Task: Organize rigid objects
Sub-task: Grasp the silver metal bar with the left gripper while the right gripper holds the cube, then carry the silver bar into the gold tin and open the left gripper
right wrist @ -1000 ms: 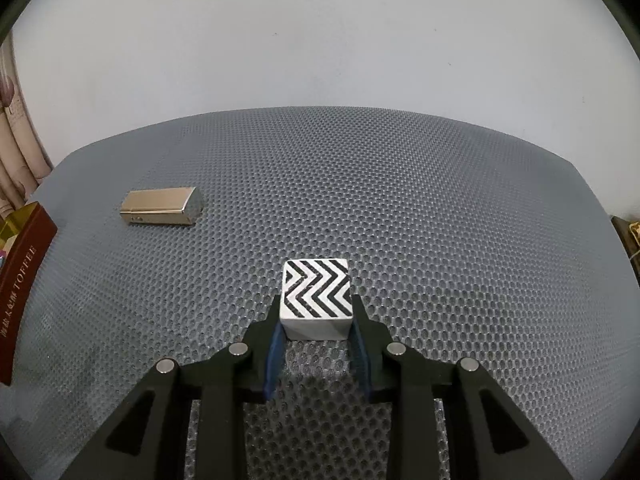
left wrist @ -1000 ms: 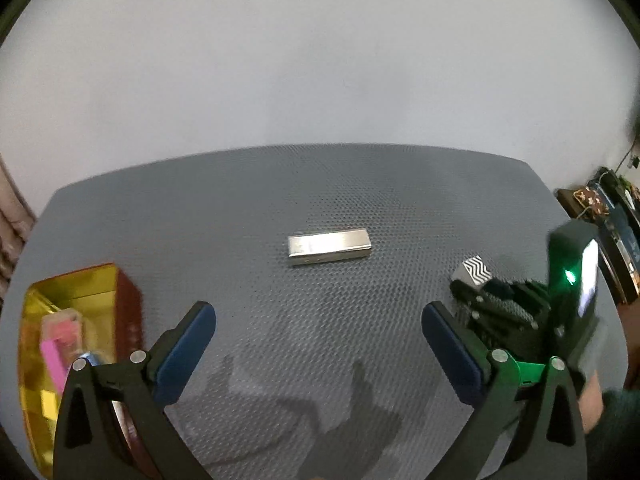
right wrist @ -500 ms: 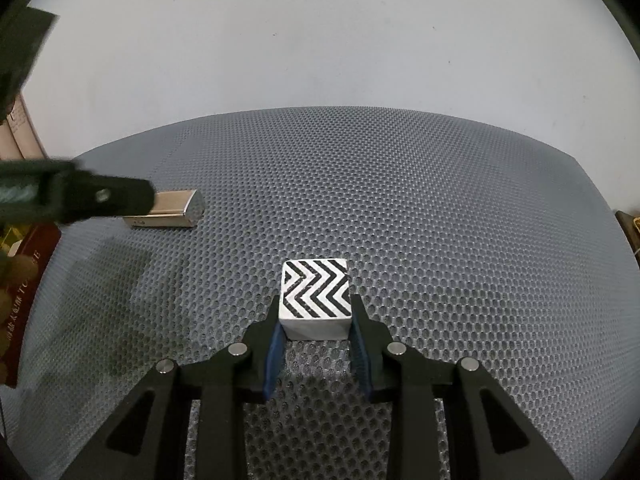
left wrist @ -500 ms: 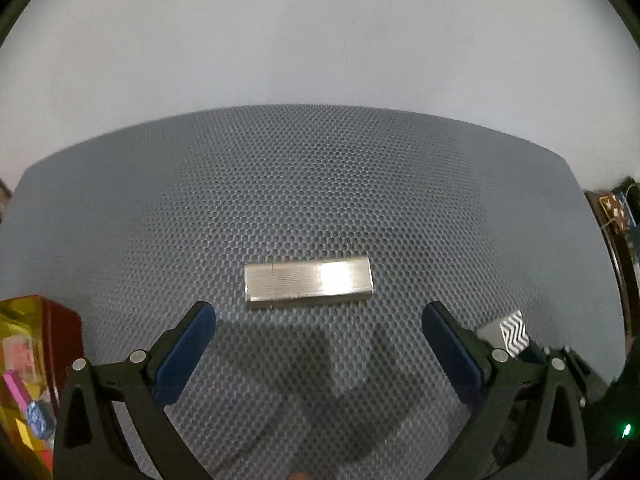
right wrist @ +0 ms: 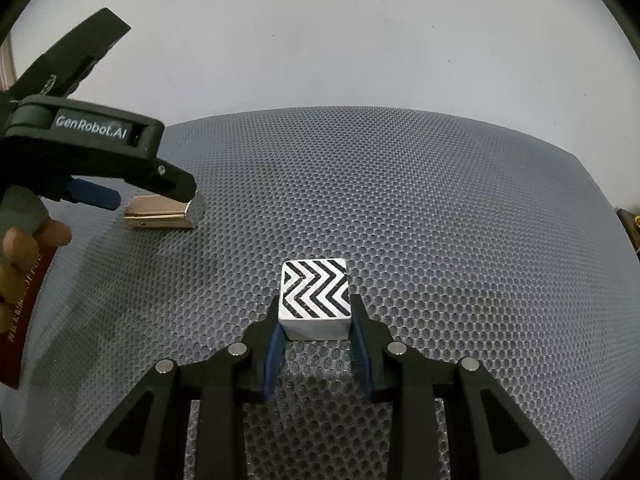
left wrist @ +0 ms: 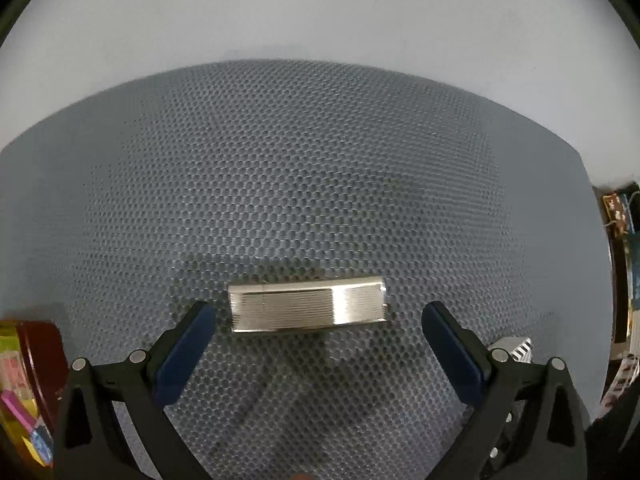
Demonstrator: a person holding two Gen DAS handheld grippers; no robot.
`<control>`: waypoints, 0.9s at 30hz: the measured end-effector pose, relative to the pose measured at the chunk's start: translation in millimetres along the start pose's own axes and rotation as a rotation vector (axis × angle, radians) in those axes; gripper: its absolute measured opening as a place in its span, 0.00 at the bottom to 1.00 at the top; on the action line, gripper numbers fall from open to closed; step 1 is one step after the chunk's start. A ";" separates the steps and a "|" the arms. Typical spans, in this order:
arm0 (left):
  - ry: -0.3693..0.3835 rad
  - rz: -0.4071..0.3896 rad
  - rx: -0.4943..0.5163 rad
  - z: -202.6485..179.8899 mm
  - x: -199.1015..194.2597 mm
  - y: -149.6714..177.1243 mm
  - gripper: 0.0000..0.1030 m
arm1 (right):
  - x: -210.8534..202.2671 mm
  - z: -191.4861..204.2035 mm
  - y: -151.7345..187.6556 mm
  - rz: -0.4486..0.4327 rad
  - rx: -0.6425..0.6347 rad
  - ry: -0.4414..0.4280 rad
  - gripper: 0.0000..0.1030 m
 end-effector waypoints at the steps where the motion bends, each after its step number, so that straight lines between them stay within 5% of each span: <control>1: -0.006 0.006 -0.008 2.2 0.9 -0.1 0.99 | 0.0 0.2 0.1 -0.001 0.002 -0.003 0.30; 14: -0.100 0.021 -0.051 -6.2 11.6 7.5 0.99 | 6.7 -7.4 -2.7 -0.005 0.025 -0.031 0.31; 27: -0.132 0.013 -0.078 10.7 4.2 30.5 0.78 | 0.4 2.4 -0.9 -0.004 0.022 -0.032 0.32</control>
Point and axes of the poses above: each gripper's, at about its wrist camera, not at the fingertips, and x roughly the way its jaws point, z to its left, y to its underside, the point moved 7 cm from there along x, roughly the way its jaws point, and after that the axes turned 4 degrees about -x, right-handed, at the moved point
